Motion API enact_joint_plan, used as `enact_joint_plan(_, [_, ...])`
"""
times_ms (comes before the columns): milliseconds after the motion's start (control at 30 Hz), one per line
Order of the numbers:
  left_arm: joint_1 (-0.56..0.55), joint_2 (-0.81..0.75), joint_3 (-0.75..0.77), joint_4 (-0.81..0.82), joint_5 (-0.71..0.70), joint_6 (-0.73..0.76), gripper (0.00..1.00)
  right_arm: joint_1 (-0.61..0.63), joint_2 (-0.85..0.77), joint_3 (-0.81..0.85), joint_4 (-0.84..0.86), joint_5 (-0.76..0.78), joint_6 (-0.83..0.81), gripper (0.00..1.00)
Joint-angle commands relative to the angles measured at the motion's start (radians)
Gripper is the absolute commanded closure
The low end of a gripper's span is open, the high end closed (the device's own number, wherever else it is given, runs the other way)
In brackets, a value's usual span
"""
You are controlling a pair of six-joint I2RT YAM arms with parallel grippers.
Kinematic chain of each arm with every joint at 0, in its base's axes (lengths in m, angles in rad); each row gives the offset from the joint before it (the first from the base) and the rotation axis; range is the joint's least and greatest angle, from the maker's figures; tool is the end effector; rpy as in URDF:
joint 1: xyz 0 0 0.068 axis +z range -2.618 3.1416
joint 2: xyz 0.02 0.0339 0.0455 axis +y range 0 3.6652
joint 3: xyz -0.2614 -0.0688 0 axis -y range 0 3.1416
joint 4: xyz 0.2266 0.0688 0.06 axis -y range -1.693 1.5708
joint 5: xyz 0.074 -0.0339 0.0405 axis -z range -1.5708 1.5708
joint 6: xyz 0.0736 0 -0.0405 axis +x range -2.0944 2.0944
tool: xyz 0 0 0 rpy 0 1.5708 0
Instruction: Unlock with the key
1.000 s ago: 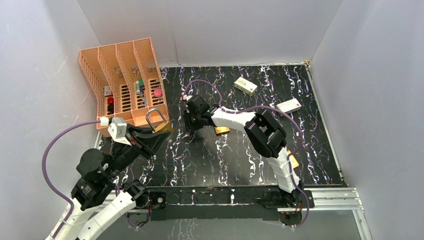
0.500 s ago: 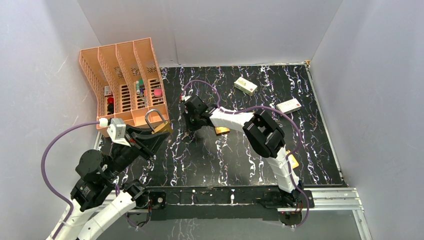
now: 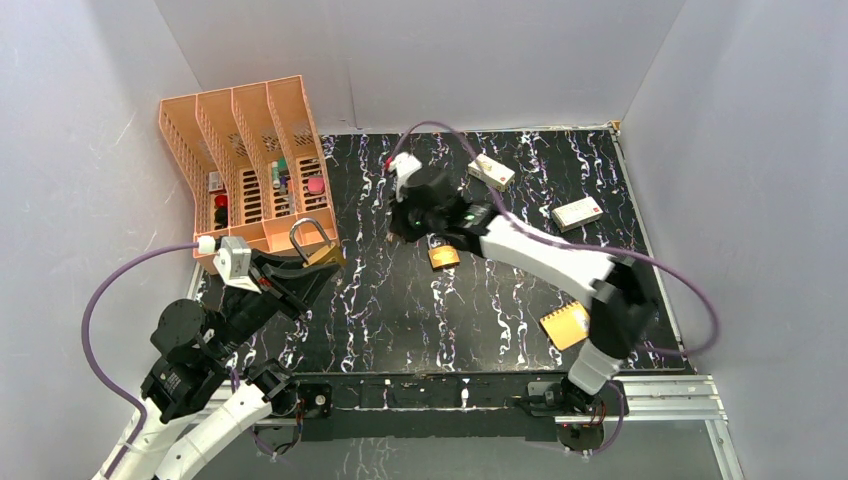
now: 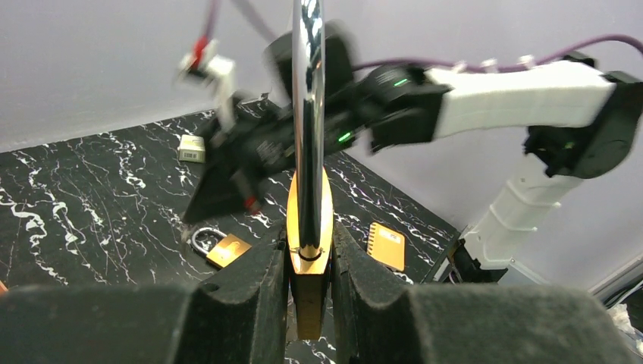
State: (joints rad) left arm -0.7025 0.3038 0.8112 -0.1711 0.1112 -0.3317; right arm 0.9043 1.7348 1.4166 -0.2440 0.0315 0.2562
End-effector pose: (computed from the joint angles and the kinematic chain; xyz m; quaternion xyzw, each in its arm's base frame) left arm 0.0545 -0.0569 0.4028 0.1511 0.5596 -0.4305 0.6919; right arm 0.2624 0.3299 0.2788 -0.2715 0.8323 0.2533 0.4116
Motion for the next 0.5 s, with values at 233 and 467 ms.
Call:
enact_joint_plan(233, [0.000, 0.035, 0.033, 0.166, -0.002, 0.010, 1.00, 0.001, -0.450, 0.153, -0.213, 0.092, -0.128, 1.00])
enact_joint_plan(467, [0.000, 0.129, 0.033, 0.266, 0.039, -0.021, 1.00, 0.001, -0.450, 0.451, -0.442, 0.151, -0.043, 1.00])
